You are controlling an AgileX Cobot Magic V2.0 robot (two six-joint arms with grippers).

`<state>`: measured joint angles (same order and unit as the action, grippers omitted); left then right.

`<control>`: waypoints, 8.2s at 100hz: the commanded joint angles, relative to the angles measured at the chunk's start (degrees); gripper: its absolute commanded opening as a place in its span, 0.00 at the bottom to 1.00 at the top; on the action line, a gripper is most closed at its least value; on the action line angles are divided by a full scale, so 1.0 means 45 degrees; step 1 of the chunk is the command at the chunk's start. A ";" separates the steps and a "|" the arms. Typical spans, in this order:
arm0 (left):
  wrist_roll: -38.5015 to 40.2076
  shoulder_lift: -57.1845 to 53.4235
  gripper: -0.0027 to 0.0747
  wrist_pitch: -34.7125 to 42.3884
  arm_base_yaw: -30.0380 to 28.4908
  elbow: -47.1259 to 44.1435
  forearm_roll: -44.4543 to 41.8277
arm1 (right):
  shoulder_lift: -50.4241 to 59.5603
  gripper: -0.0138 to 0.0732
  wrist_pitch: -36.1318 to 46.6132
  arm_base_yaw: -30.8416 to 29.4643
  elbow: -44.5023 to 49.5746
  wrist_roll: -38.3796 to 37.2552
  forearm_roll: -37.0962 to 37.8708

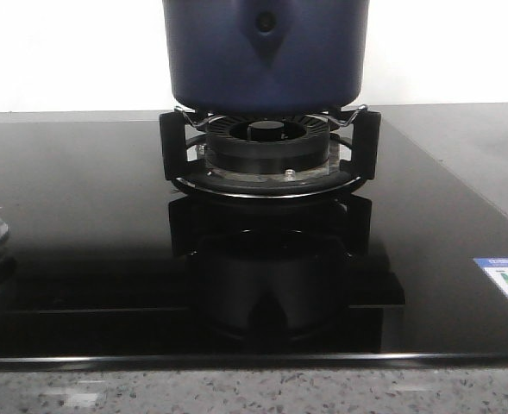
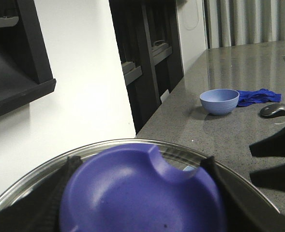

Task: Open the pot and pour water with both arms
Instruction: 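Move the right gripper down around the light blue ribbed cup, then close the right gripper on the cup and lift it, then carry the cup over the open pot and tilt it to pour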

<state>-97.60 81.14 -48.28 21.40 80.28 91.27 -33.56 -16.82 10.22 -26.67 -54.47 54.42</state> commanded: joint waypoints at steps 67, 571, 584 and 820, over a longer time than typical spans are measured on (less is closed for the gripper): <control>0.0096 -0.0527 0.47 0.0007 -0.0026 0.0474 0.1079 | 0.0850 0.77 0.0822 -0.0032 -0.0610 1.2105 -0.9289; 0.0096 -0.0569 0.47 -0.0168 -0.0069 0.0474 0.1079 | -0.5696 0.45 1.4293 -0.4694 -0.0351 0.9484 -0.5963; 0.0118 -0.0641 0.47 -0.0168 -0.0069 0.0474 0.0957 | -0.5173 0.45 1.2518 -0.3790 -0.1650 0.9159 -0.4896; 0.2775 -0.2670 0.47 -0.0867 -0.1593 0.0474 -0.0908 | -0.9804 0.45 0.5821 0.2076 -0.9595 0.9216 0.6135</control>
<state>-85.59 70.88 -53.33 14.40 80.28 82.18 -79.40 9.03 19.63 -67.58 -13.36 79.87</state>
